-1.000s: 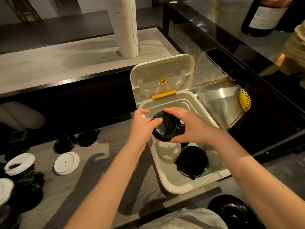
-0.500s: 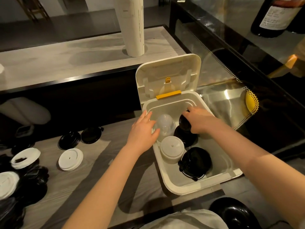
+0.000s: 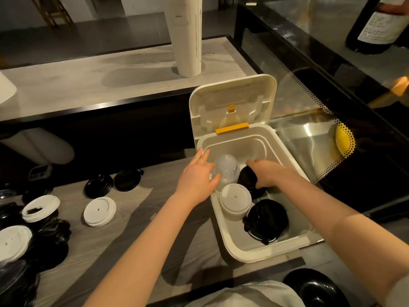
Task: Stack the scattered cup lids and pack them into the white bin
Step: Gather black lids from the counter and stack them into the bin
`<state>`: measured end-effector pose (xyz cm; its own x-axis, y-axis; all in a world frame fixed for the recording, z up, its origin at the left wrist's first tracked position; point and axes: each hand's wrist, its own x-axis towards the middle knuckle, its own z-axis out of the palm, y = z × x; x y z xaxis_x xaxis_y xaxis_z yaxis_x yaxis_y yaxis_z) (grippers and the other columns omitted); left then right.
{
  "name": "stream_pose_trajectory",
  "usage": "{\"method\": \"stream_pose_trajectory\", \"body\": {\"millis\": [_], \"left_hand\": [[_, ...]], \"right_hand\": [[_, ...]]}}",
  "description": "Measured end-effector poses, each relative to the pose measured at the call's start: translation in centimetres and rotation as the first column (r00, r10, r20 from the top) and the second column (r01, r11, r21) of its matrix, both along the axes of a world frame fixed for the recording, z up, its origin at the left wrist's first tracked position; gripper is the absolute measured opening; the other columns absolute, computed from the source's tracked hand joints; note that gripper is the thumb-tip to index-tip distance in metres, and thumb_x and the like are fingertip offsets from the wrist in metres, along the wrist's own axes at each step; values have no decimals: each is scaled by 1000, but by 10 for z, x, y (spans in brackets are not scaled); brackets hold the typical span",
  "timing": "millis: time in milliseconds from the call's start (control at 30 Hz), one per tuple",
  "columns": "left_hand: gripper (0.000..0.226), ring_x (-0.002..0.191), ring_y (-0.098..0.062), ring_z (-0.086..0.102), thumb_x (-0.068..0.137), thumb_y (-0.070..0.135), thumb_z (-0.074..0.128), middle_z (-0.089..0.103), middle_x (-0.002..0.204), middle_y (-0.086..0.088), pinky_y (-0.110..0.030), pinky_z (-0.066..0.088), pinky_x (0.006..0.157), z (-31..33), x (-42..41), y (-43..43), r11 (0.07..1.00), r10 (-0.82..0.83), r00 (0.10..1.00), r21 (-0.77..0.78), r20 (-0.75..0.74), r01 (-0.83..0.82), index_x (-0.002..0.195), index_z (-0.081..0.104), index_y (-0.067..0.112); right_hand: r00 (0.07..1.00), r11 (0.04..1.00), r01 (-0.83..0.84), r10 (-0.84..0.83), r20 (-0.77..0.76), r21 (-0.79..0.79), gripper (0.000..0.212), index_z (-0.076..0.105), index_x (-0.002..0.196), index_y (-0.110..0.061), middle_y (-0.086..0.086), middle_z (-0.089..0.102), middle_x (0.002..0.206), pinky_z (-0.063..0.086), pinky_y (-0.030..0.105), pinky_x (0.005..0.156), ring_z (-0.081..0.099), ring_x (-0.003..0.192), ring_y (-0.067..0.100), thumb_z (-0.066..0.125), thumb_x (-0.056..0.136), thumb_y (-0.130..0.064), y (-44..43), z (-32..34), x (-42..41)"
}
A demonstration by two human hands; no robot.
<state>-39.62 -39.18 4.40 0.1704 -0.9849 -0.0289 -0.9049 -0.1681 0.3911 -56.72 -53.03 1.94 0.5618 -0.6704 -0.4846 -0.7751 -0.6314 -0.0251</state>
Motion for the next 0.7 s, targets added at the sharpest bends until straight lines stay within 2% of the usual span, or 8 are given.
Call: {"method": "stream_pose_trajectory", "body": {"millis": [133,233,367,467,600,700], "left_hand": [[45,146,-13,-1,97,39,42,12,158,-1,-32,14,116,-1,2,0,1000,-15,1000,4,4,15,135,49,16],[53,146,-13,-2,97,46,39,11,159,0,-42,15,117,-2,9,5,997,-72,997,13,26,72,142,37,20],[61,146,-13,-3,97,49,36,6,159,2,-42,8,118,0,29,17,997,-71,997,-4,25,71,149,19,24],[60,146,-14,-4,97,48,35,7,159,3,-44,9,118,-1,53,34,1000,-12,1000,16,20,12,149,19,23],[59,146,-14,-2,97,45,38,10,159,3,-45,11,118,-10,103,64,991,74,997,114,20,-76,148,23,20],[58,146,-16,0,97,39,42,12,158,1,-41,11,119,-23,143,90,976,137,989,165,46,-143,148,24,18]], "right_hand": [[999,1000,6,-7,-48,-11,59,37,129,-9,12,48,122,49,38,87,52,113,30,69,79,-14,9,-12,0],[999,999,42,-42,-13,-5,61,41,130,-11,10,46,126,49,36,87,52,114,29,70,78,-19,9,-5,-1],[977,993,117,-109,182,-34,55,40,137,-13,9,43,137,45,37,96,48,121,29,61,87,-27,20,19,8],[912,990,128,-95,400,-56,55,39,140,-14,9,45,138,39,34,99,44,125,26,59,90,-26,42,41,30],[820,987,34,63,570,-158,46,47,135,-17,2,49,136,39,34,102,41,129,22,57,91,-27,83,58,80],[769,986,-50,138,624,-157,42,51,132,-16,3,51,133,40,34,101,44,126,21,57,90,-25,115,55,123]]}}
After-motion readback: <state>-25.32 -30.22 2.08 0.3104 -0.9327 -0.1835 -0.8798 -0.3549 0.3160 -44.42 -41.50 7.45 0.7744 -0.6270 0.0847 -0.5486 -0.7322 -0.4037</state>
